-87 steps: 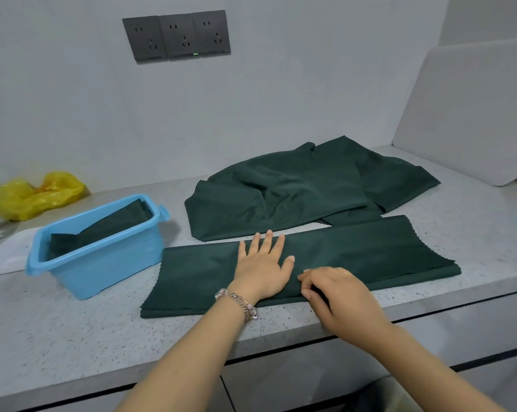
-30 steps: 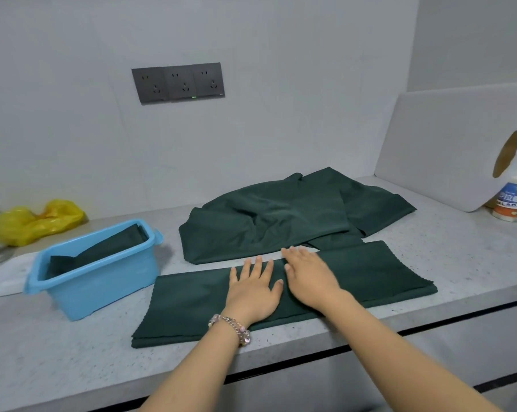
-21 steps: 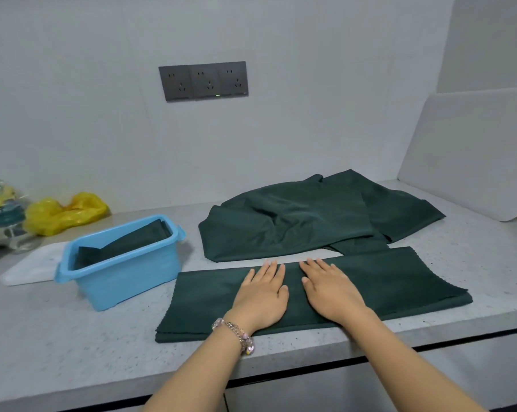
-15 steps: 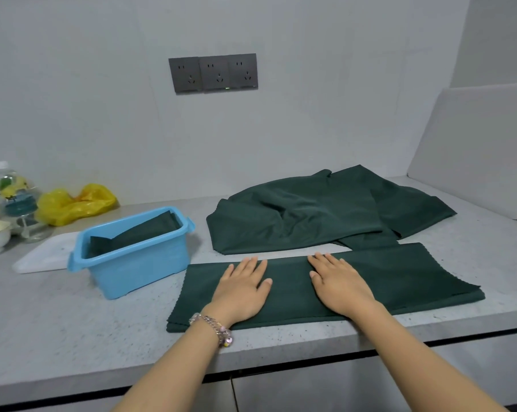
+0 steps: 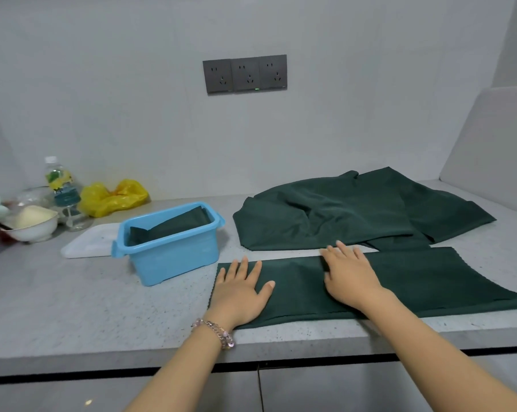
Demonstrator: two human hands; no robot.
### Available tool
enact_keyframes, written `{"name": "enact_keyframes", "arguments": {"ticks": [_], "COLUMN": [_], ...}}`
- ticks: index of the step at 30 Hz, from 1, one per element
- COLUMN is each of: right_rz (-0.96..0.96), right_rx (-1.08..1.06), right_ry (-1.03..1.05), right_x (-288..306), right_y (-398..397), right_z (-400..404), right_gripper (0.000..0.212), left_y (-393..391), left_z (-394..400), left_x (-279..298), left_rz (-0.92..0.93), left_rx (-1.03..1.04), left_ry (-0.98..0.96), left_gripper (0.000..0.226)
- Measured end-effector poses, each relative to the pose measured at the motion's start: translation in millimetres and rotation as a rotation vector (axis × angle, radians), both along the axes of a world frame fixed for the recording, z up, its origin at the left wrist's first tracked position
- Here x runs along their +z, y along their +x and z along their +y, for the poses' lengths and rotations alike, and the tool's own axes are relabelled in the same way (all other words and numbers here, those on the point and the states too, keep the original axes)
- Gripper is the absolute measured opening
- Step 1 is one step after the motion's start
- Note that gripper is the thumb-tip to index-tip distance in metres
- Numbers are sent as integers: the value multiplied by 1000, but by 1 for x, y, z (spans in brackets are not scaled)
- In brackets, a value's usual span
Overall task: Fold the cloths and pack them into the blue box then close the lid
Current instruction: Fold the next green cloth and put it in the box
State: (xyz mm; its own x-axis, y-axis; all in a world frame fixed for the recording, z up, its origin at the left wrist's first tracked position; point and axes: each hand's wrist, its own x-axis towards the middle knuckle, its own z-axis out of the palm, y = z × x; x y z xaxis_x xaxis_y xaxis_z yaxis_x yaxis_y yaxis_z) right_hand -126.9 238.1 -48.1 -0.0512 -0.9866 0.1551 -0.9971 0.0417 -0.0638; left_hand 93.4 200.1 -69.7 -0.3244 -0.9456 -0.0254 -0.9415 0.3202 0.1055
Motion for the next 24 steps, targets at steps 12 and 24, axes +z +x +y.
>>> {"name": "enact_keyframes", "arguments": {"ticks": [12, 24], "right_rz": [-107, -145], "right_rx": [183, 147], "right_ry": [-79, -58], "right_x": [-22, -22], "right_y": [49, 47], "right_z": [-13, -17], "right_gripper": [49, 51], "left_y": [14, 34], "left_z": [7, -29], "left_x": [5, 51], "left_rz": [17, 78], "left_rx": [-3, 48], "left_ry": [70, 13], "left_gripper": [56, 59]}}
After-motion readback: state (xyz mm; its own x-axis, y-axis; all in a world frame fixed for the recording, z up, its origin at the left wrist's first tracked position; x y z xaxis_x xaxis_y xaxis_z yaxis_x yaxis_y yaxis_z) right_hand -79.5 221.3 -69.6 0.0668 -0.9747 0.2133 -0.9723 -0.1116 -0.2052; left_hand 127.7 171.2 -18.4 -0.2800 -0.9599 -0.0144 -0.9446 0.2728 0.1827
